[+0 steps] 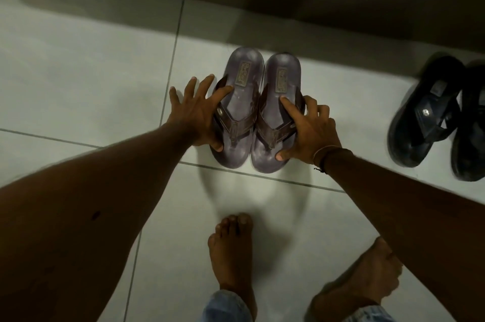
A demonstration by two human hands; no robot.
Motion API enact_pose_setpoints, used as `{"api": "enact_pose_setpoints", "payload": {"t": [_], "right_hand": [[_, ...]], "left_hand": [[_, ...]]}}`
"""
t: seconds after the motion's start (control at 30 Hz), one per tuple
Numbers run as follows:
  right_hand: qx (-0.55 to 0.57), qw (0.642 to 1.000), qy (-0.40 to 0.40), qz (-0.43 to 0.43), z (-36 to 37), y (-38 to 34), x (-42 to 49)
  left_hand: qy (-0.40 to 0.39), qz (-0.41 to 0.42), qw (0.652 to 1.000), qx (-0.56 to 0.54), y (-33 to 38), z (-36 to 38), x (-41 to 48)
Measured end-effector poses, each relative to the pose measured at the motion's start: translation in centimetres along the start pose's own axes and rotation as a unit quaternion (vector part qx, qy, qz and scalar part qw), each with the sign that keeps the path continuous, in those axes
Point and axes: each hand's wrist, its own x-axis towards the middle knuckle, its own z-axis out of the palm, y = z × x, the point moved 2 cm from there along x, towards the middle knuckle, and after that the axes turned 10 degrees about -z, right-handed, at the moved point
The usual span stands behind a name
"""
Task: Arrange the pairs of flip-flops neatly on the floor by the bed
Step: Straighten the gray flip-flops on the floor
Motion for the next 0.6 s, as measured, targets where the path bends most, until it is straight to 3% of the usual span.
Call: {"api": "enact_pose_setpoints", "payload": {"t": [0.2,0.33,0.5,0.6], "right_hand": [[0.044,0.999,0.011,-0.002,-0.1,0.3,-0.5],[0.145,0.985,0.088,0.031,-2.0,2.0,-3.4],[0.128,0.974,0.165,0.083,-4.8,10.4,-11.2],[0.064,0.969,0.204,0.127,-6.0,18.8,-16.5]], "left_hand": [[-0.003,0.02,1.0,-0.011,-0.2,-0.2,-0.1],[0.019,0.071,0.997,-0.032,1.2,-1.6,-1.2],[0.077,0.195,0.978,0.017,10.6,-2.8,-2.2],[0.059,0.207,0.976,0.017,19.3,-3.1,-1.5]]}}
